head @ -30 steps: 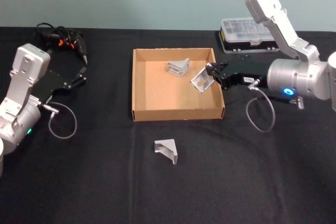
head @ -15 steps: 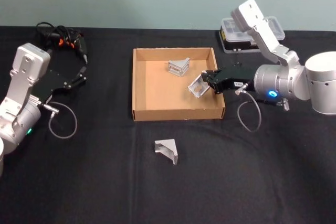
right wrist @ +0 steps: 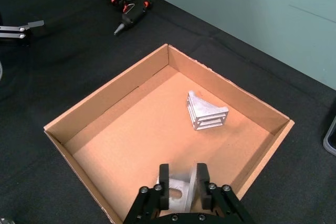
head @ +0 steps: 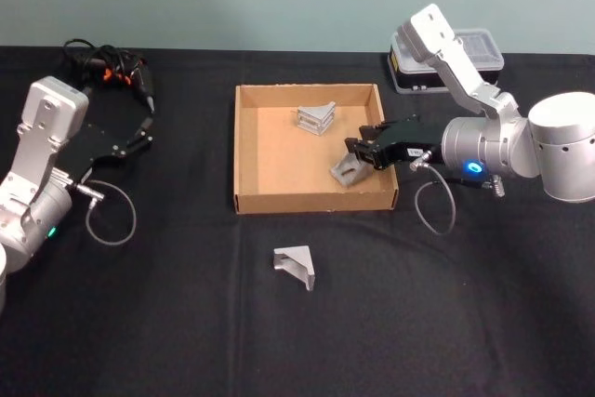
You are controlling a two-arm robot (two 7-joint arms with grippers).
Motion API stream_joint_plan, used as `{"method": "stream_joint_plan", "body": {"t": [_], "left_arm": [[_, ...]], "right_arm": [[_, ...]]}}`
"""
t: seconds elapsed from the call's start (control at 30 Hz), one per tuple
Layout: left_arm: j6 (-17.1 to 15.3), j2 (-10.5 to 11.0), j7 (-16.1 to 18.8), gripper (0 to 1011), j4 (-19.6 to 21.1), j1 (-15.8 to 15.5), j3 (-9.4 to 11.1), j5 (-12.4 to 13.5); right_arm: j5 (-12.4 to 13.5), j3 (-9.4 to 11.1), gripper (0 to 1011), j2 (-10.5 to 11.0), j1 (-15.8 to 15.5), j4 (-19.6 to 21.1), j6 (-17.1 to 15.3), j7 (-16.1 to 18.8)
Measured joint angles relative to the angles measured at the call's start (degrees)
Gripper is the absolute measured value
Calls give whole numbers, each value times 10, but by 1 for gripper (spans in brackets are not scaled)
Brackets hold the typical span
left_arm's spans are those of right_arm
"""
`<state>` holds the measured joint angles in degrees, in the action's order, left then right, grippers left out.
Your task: Use one hand to pick up the angle iron from the table and place it into the box.
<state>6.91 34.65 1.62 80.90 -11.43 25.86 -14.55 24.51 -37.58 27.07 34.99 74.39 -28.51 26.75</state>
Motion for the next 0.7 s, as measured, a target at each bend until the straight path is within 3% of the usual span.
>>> {"method": "stream_joint_plan", "body": {"t": [0.23, 0.37, 0.57, 0.7], "left_arm": [[0, 0, 0, 1000, 0, 0, 0, 0], [0, 0, 0, 1000, 0, 0, 0, 0], [0, 0, 0, 1000, 0, 0, 0, 0], [0, 0, 0, 1000, 0, 0, 0, 0]], "right_arm": [[-4, 14, 487, -1, -7, 10, 0, 1], [-4, 26, 658, 0, -14, 23, 2, 0], [1, 45, 810, 10, -28, 63, 7, 4], [13, 58, 916, 30, -41, 113, 7, 17]]}}
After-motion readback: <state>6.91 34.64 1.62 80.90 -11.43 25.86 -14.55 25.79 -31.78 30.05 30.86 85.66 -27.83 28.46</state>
